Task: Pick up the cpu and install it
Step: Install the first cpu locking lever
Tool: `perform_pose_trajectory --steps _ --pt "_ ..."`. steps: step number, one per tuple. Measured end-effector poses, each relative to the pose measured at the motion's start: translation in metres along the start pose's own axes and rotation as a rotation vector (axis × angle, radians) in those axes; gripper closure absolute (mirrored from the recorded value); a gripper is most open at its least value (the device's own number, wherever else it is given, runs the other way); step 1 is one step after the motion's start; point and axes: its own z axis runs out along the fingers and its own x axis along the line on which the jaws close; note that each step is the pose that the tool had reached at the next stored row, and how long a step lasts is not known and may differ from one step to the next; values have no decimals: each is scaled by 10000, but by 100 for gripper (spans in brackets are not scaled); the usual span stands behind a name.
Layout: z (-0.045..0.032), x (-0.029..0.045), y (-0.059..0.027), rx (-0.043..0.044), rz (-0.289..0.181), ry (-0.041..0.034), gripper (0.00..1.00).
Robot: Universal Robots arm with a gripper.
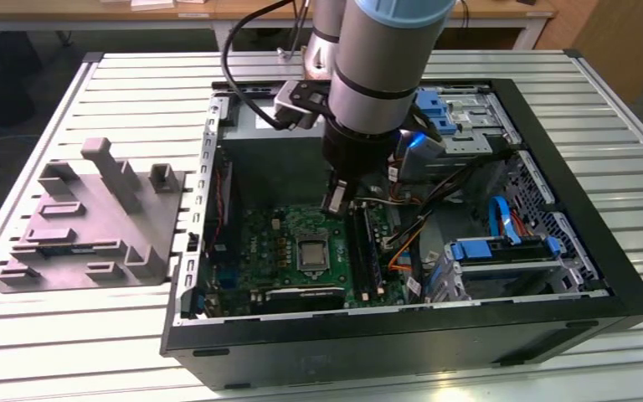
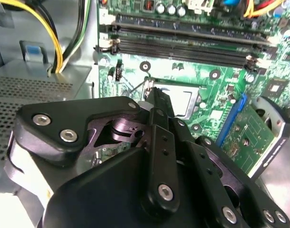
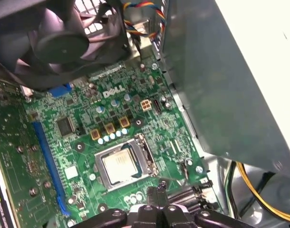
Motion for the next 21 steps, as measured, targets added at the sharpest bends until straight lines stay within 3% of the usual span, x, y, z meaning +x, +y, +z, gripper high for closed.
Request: perform_pose_trajectory --steps 8,21 --pt "-9 -104 -62 0 -1 0 89" --pt "-5 -298 -11 0 0 0 89"
